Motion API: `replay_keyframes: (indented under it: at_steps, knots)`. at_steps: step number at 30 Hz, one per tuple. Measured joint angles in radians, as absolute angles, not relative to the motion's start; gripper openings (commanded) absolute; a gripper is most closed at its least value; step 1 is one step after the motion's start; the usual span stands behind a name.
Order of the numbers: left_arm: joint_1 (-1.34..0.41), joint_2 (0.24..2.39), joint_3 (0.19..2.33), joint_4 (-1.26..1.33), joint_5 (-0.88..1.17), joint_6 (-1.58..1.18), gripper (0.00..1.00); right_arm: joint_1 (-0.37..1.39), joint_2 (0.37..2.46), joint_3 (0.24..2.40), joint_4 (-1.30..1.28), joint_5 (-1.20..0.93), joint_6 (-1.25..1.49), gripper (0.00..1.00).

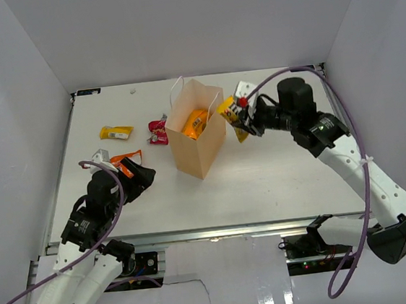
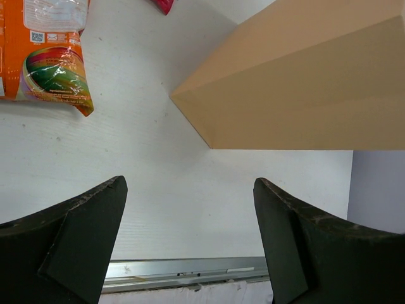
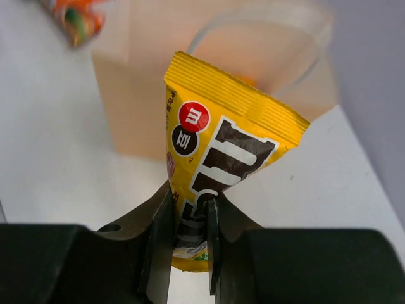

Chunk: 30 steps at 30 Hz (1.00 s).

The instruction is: Place the snacks into the paper bag

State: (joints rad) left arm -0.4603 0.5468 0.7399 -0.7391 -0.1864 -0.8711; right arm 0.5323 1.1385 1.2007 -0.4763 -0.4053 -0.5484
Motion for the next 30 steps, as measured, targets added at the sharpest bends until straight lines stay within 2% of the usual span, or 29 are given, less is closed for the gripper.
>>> replay_keyframes:
  at_steps: [6,11,16,22,25,26,29,30]
  knots:
    - [-0.46,0.562,0.714,-0.751,-0.185,-0.897,0.92,0.575,1.341,1.601,-0.32,-0.424,-0.35,0.14]
    - [-0.46,0.561,0.711,-0.75,-0.184,-0.911,0.92,0.63,1.505,1.808,-0.237,-0.39,-0.257,0.14]
    - [-0.46,0.549,0.694,-0.757,-0.183,-0.943,0.91,0.643,1.628,1.848,-0.2,-0.353,-0.216,0.17]
    - [-0.46,0.55,0.674,-0.765,-0.183,-0.995,0.91,0.643,1.668,1.772,-0.199,-0.319,-0.216,0.22]
    - [-0.46,0.557,0.664,-0.772,-0.183,-1.019,0.91,0.644,1.668,1.749,-0.198,-0.314,-0.219,0.36]
    - [-0.46,0.563,0.663,-0.774,-0.183,-1.027,0.91,0.644,1.668,1.744,-0.193,-0.312,-0.221,0.45]
    - [-0.46,0.583,0.661,-0.781,-0.183,-1.043,0.93,0.644,1.663,1.721,-0.176,-0.308,-0.223,0.57]
    - [-0.46,0.588,0.661,-0.782,-0.183,-1.048,0.94,0.644,1.662,1.715,-0.176,-0.308,-0.224,0.57]
